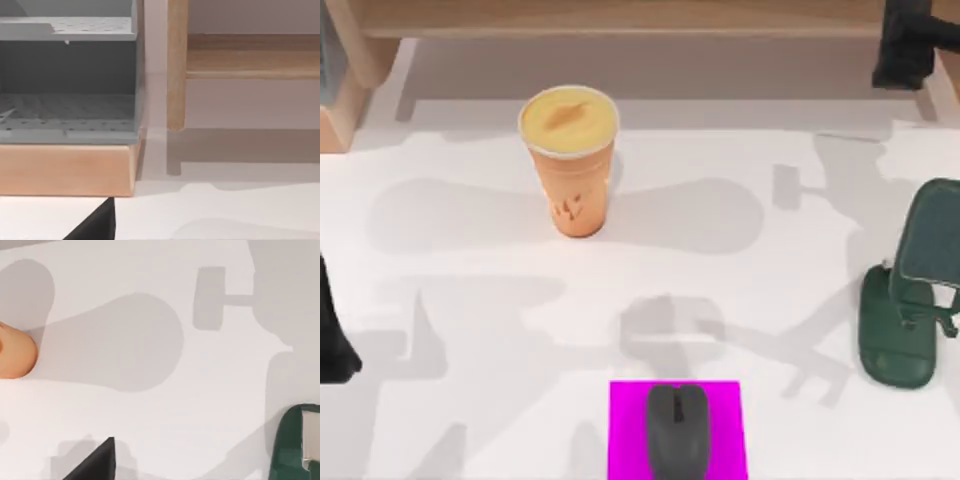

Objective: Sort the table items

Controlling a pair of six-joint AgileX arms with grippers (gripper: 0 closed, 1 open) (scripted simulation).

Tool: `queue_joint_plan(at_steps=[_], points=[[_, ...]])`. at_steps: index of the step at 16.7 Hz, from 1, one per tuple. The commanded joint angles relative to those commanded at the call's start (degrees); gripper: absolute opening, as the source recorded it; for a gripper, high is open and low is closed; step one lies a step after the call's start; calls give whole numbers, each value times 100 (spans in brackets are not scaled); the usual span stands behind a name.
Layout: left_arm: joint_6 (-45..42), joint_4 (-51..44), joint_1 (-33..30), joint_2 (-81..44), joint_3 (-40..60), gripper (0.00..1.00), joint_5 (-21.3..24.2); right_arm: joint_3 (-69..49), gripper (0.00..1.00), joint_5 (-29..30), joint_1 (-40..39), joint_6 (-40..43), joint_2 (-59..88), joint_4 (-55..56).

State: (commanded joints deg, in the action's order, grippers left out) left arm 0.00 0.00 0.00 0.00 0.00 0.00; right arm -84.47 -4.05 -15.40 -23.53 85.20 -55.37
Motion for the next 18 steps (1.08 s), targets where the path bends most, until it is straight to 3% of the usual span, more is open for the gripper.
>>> queue_joint_plan(at_steps=[4, 8, 13, 18], points=[[0, 0, 0, 0, 0, 100, 0, 758, 100, 72, 1460, 1472, -821, -153], [0, 0, 0, 0, 0, 100, 0, 2311, 100, 218, 2371, 2766, -1148, -180], [0, 0, 0, 0, 0, 100, 0, 3854, 100, 306, 2680, 3782, -955, -96], [0, 0, 0, 0, 0, 100, 0, 4085, 100, 316, 2686, 3946, -860, -80]])
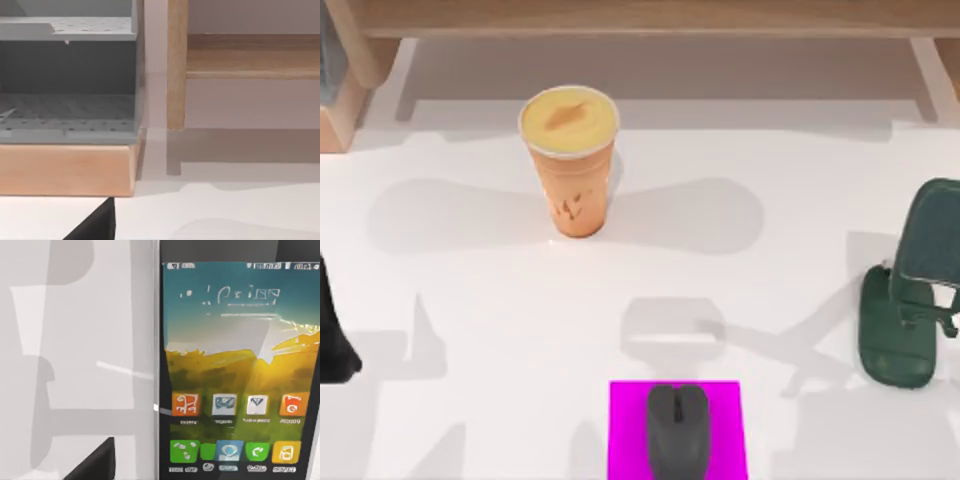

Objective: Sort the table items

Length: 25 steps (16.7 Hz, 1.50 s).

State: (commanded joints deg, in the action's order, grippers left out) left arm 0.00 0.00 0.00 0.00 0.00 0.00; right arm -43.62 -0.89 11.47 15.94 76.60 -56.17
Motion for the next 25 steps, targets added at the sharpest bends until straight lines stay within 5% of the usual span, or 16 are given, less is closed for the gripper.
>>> queue_joint_plan(at_steps=[18, 25], points=[[0, 0, 0, 0, 0, 100, 0, 1031, 100, -1, -48, -63, 966, 1998], [0, 0, 0, 0, 0, 100, 0, 1031, 47, -1, -48, -63, 966, 1998]])
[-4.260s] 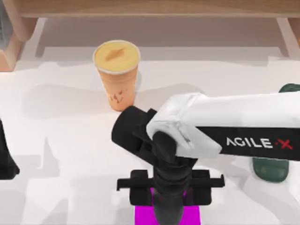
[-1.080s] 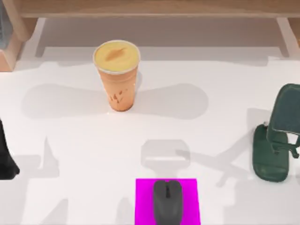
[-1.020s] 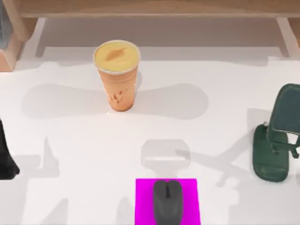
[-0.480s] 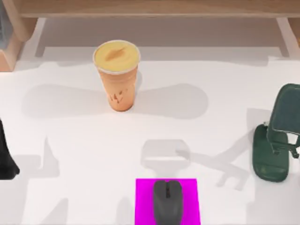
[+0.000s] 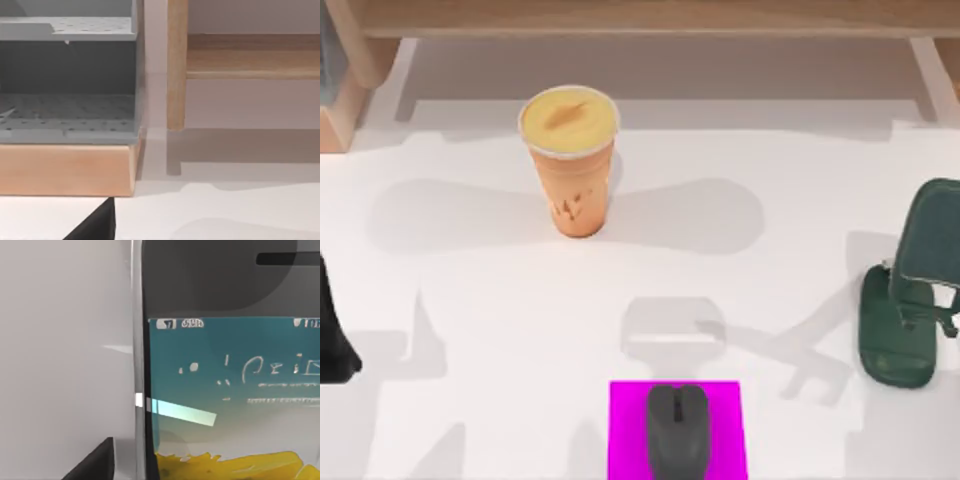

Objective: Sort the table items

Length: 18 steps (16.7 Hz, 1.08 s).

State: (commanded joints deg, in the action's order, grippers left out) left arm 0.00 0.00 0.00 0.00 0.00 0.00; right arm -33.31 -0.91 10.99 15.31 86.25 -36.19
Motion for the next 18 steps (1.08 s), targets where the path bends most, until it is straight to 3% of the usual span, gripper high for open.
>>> queue_joint_plan(at_steps=[6, 18], points=[[0, 0, 0, 0, 0, 100, 0, 0, 2, 0, 0, 0, 0, 0], [0, 0, 0, 0, 0, 100, 0, -203, 0, 32, 10, 1, -271, -346]])
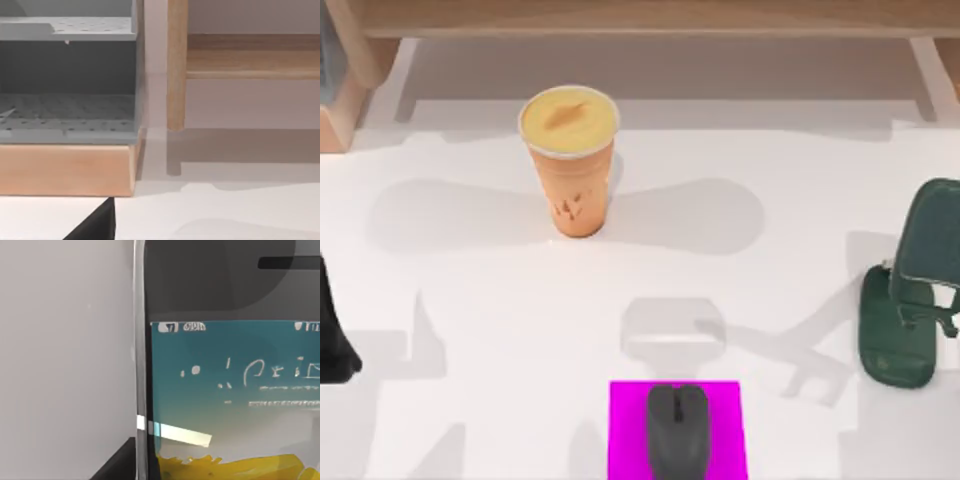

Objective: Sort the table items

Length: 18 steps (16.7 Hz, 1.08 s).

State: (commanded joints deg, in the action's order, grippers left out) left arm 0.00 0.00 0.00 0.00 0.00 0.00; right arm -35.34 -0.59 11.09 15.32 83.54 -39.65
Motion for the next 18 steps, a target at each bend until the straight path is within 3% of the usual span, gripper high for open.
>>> queue_joint_plan(at_steps=[13, 18], points=[[0, 0, 0, 0, 0, 100, 0, -324, 0, -2, 2, 0, -337, -690], [0, 0, 0, 0, 0, 100, 0, -445, 0, 735, -449, -738, -790, -925]])
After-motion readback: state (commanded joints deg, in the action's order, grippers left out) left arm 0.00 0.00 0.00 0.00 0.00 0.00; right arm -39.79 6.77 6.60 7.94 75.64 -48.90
